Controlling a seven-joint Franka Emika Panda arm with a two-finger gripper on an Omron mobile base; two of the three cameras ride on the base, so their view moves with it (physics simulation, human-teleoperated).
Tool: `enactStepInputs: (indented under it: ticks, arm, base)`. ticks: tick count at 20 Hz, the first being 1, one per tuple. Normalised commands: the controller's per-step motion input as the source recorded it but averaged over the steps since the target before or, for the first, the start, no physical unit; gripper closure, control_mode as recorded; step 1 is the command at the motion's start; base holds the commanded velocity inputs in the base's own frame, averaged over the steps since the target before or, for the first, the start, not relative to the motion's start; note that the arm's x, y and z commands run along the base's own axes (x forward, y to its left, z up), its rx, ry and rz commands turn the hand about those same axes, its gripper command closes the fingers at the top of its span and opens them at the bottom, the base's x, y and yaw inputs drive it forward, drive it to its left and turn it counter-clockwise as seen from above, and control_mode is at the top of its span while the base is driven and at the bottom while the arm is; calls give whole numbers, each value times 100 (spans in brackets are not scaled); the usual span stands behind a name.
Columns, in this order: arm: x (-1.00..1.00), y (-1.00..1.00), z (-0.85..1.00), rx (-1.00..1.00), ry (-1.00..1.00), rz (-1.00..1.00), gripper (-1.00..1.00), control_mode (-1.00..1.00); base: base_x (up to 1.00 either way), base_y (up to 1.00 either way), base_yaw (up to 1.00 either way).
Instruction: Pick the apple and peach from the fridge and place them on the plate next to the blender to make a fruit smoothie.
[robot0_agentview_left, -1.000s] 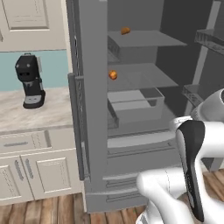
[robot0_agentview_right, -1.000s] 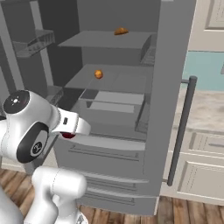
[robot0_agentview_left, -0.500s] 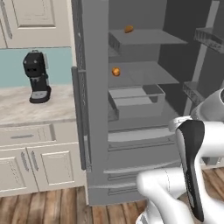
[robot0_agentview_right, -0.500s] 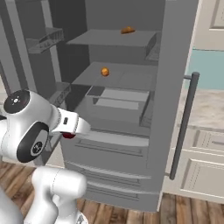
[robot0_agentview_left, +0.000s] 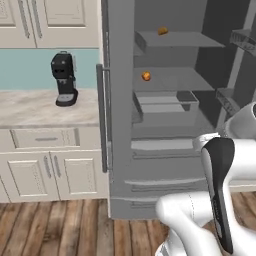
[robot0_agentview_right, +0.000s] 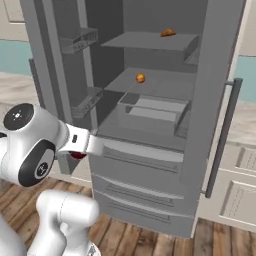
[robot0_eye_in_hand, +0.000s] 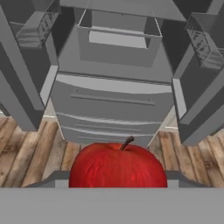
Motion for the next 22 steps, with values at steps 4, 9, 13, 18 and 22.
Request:
enactStepInputs:
  ticks: [4,9,13,18,22]
  arm:
    - [0,0,0,0,0,0,100,100]
    - [0,0,0,0,0,0,100,100]
    - [0,0,0,0,0,0,100,100]
    - [0,0,0,0,0,0,100,100]
    - [0,0,0,0,0,0,100,100]
  base:
    - [-36,0,30]
    - [-31,0,33]
    - [-24,0,44]
    - [-28,0,57]
    - [-33,0,77]
